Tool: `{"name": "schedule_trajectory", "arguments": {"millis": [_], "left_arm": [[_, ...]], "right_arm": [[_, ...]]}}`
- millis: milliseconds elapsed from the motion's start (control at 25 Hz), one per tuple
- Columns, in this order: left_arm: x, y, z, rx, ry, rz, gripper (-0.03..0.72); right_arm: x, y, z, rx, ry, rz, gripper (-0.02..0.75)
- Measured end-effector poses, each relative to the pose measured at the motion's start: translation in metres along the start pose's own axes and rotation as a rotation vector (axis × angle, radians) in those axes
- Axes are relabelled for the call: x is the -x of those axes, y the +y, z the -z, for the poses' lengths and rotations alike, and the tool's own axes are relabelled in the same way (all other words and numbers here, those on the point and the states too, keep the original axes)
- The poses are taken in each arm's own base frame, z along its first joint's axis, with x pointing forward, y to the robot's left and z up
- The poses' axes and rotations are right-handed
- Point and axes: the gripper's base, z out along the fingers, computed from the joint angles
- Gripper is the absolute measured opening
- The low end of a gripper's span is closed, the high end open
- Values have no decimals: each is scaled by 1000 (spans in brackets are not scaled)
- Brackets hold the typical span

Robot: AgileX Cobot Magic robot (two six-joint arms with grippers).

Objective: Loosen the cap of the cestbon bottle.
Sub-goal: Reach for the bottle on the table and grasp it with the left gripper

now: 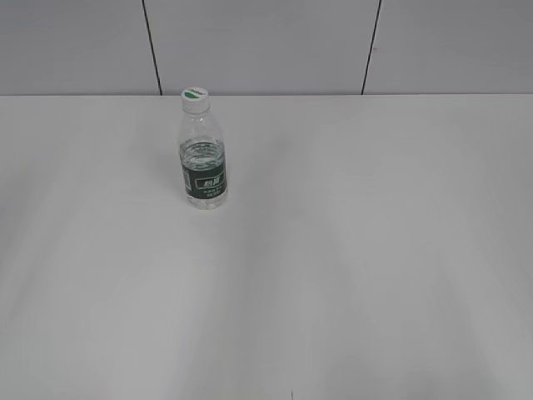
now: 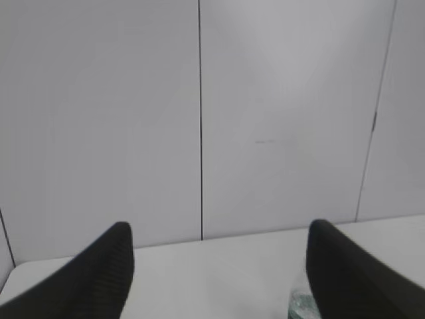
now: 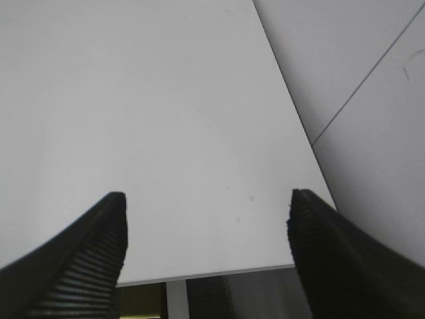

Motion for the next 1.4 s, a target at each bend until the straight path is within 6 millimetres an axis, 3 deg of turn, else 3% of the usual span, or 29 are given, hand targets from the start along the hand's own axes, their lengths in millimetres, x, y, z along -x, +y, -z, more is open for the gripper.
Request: {"name": "schedule_trajectory", "arguments": {"millis": [280, 520, 760, 1080, 1400], "left_arm": [[8, 18, -84, 90, -103, 21, 491], [-26, 30, -162, 132, -20, -62, 487], [-71, 38, -221, 139, 25, -134, 486], [-140, 43, -276, 89, 33, -223, 484], [-230, 63, -304, -38, -18, -106, 484]], "right_arm": [[0, 0, 0, 0, 0, 0, 574], [0, 0, 0, 0, 0, 0, 574], [0, 0, 0, 0, 0, 0, 574], [0, 0, 0, 0, 0, 0, 574], [0, 0, 0, 0, 0, 0, 574]]}}
